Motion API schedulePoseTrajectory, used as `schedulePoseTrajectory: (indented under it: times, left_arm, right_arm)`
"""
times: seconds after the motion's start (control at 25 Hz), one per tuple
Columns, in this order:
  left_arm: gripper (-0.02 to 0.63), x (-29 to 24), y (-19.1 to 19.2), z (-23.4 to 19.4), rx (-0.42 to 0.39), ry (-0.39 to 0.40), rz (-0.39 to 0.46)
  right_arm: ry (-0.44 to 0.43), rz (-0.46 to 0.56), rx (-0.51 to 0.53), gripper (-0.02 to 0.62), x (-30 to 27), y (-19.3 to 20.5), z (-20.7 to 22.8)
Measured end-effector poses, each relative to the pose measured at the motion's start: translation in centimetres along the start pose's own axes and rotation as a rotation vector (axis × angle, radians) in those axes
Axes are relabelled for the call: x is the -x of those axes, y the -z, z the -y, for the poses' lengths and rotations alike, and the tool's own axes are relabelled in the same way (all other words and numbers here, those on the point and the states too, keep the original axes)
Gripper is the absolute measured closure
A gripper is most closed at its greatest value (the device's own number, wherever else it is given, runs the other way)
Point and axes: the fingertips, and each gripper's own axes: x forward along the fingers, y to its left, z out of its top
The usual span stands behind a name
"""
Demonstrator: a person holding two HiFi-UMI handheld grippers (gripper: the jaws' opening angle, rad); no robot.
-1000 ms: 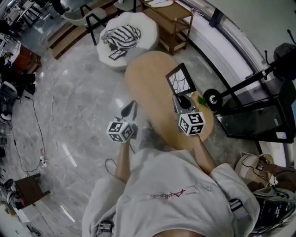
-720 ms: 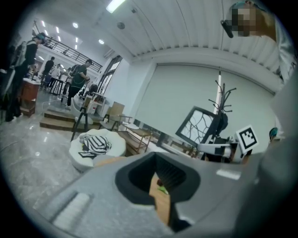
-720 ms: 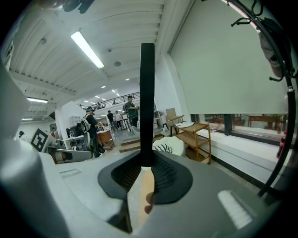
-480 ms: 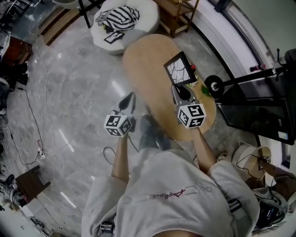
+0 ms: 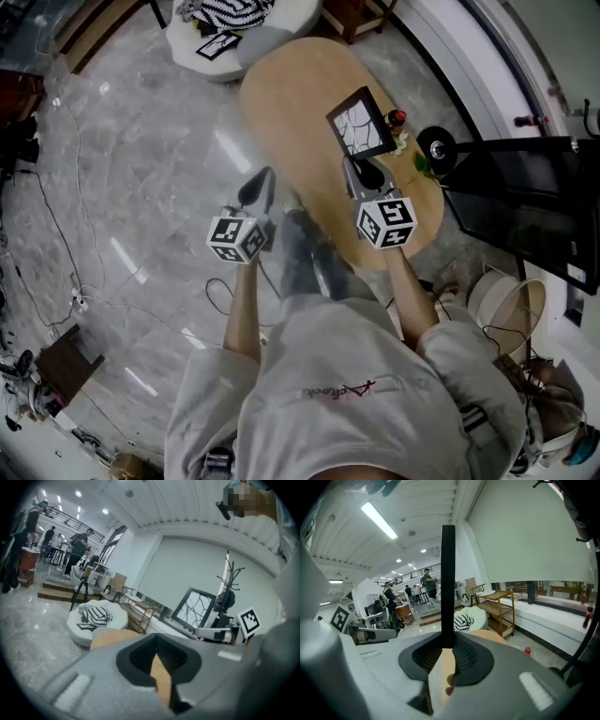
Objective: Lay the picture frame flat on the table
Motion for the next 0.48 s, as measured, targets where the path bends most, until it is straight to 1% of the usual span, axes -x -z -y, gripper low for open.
schedulePoseTrajectory:
  times: [0.28,0.48]
  left_arm:
    - [0.606,-3.5,2.3,-2.7,0.036,0.019,-0.039]
    - [0.606,-6.2,5.5,-4.2,0.066,0.030,-0.073]
  right_arm:
    - [0.009,-0.047,-0.027,0.525,-3.9,2.9,1.5]
    - [0.006,-0.087,-0.031,0.526,-6.3,6.0,2.5]
